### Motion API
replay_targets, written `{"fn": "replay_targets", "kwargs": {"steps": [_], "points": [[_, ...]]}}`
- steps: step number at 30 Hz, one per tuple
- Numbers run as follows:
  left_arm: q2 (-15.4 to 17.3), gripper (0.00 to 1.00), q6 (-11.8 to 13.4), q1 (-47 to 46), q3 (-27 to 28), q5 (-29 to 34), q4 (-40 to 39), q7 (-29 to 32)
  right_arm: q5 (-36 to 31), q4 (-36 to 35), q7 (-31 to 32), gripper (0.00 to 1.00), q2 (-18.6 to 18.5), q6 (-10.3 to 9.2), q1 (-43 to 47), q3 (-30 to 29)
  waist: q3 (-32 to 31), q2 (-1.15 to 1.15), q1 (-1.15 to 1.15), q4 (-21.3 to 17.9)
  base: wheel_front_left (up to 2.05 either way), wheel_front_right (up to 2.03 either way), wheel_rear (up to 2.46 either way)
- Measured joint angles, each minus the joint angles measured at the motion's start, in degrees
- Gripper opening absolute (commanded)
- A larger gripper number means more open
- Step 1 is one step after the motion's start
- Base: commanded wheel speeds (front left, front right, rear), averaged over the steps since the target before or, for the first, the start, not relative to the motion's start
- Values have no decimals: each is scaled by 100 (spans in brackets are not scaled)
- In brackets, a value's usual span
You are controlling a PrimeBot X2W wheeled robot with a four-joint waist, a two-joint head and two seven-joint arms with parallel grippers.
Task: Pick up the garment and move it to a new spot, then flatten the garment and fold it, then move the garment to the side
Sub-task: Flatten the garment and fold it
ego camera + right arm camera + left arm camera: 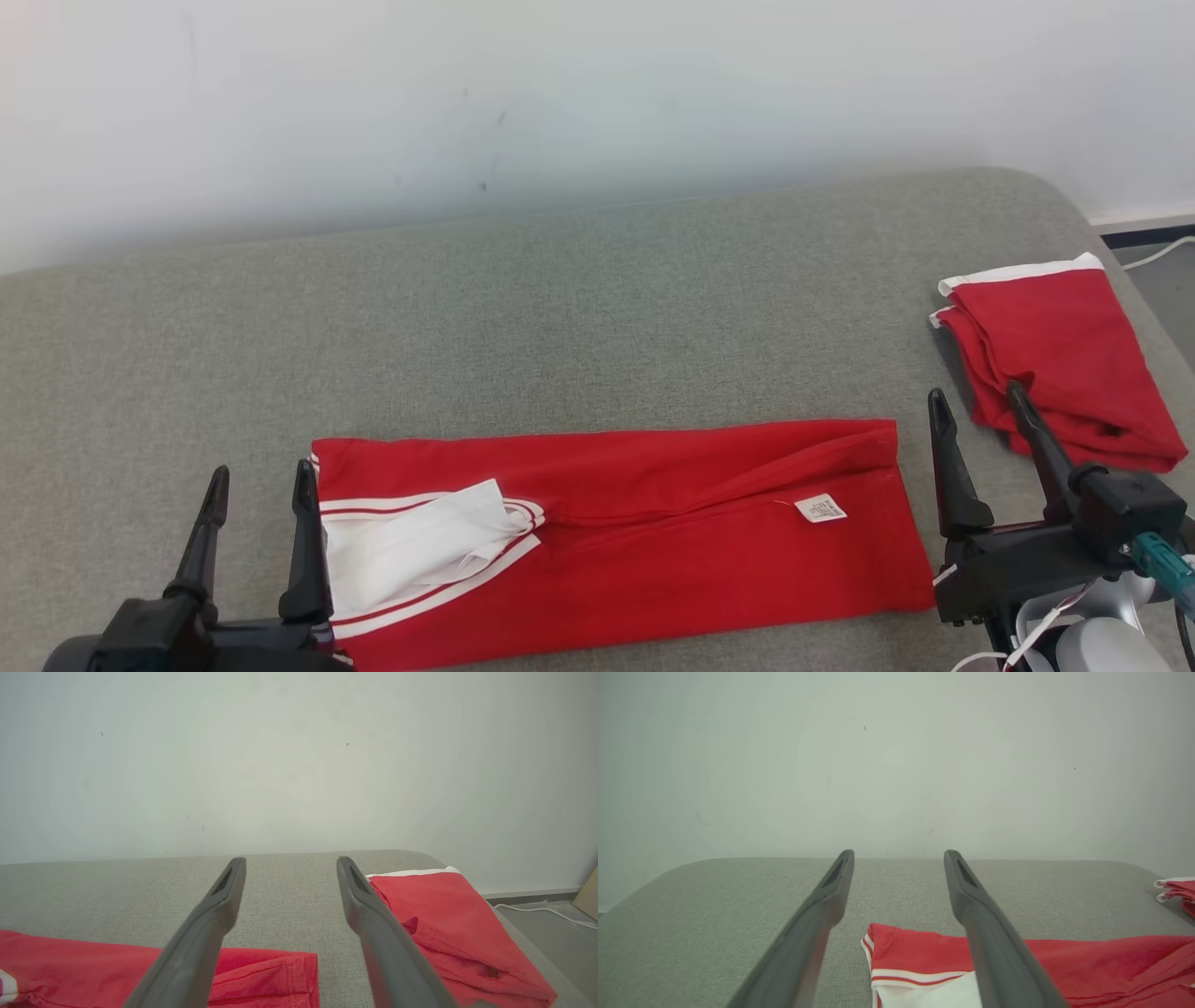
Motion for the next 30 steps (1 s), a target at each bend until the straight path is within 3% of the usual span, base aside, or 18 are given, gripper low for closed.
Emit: {"fn": "replay_targets", "kwargs": {"steps": [14, 22, 30], "points": [[-5, 100, -4, 105, -57, 29, -22, -12, -9, 212, -207, 100, -10, 99, 45, 58, 30, 0, 0, -55, 0, 0, 0], [-20, 100, -4, 109, -18, 2, -12, -14, 9, 679, 404, 100, -85, 96, 85, 76, 115, 0, 1, -21, 0, 0, 0], [32, 100, -4, 106, 378, -320, -188, -58, 58, 1376, 1173, 100, -168, 102, -74, 180, 252, 0, 1, 82, 0, 0, 0]]}}
